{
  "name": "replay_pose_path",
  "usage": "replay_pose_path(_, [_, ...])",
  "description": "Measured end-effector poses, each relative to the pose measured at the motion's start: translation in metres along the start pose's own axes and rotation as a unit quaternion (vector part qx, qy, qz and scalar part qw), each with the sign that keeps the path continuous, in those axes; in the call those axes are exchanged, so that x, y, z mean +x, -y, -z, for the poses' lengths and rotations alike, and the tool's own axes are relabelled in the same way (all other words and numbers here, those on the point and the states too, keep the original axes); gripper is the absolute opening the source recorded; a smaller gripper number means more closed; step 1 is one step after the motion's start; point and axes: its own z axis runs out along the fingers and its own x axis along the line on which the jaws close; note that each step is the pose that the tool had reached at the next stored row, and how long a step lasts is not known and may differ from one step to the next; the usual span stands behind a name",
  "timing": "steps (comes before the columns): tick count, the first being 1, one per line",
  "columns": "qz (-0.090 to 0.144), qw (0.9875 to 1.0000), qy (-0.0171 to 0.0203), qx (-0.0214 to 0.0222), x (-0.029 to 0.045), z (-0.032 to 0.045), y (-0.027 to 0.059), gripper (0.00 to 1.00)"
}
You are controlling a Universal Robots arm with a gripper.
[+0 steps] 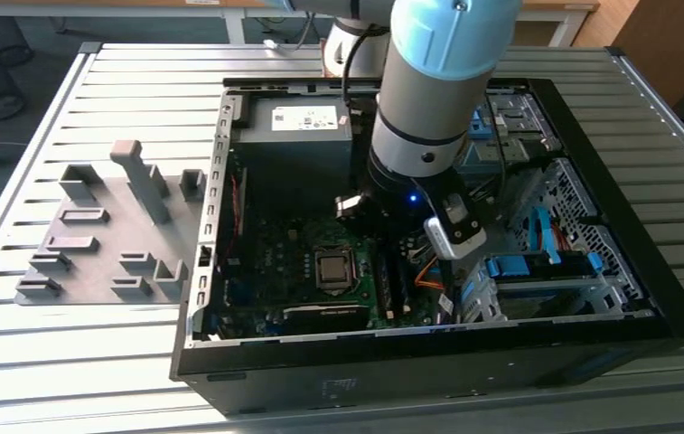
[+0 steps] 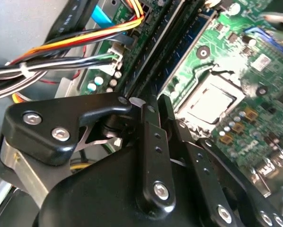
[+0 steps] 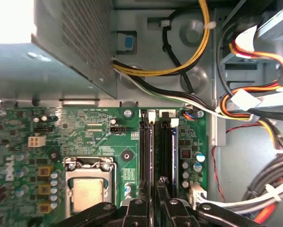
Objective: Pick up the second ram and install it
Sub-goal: 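Press down the second ram until it locks into place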
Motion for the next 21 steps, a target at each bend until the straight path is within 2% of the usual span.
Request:
replay_pose_path(4, [0.0, 1.0, -0.0002, 0.0, 0.0003, 0.0156, -0.0006, 0.2])
replay_pose_path(5, [0.0, 1.0, -0.0004, 0.0, 0.0004, 0.0185, -0.0007, 0.13])
replay_pose_path(7, [0.0, 1.0, -0.0007, 0.0001, 0.0004, 0.0212, -0.0008, 0.11])
replay_pose_path(11, [0.0, 1.0, -0.0007, -0.0001, 0.0004, 0.0213, -0.0008, 0.11])
replay_pose_path(17, [0.0, 1.0, -0.0005, 0.0, 0.0002, 0.0111, -0.0004, 0.11])
replay_pose_path(21, [0.0, 1.0, -0.0005, 0.0, 0.0001, 0.0072, -0.0003, 0.11])
